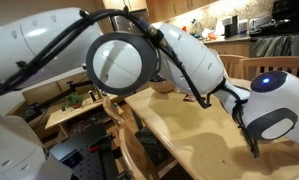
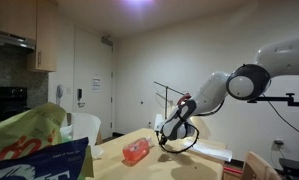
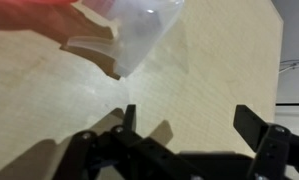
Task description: Move the piece of tissue at the right to the left
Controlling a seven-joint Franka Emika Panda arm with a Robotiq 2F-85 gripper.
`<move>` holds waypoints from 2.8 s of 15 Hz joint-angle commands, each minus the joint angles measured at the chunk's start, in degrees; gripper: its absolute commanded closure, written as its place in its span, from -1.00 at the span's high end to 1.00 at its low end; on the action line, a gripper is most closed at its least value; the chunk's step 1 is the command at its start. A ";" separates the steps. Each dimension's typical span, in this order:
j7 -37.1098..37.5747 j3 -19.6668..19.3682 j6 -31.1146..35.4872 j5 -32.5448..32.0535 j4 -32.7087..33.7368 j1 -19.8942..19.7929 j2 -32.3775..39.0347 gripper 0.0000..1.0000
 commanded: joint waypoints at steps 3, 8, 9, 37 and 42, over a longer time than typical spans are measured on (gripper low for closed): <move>14.65 -24.30 1.47 8.59 -5.63 13.83 0.21 1.00; 20.47 -28.27 1.56 7.58 -8.11 18.15 0.26 1.00; 20.98 -27.58 1.31 7.23 -7.82 18.19 0.26 1.00; 23.28 -25.80 2.43 5.89 -8.72 17.61 0.15 0.98; 23.20 -23.10 3.09 5.95 -8.84 16.83 0.18 0.44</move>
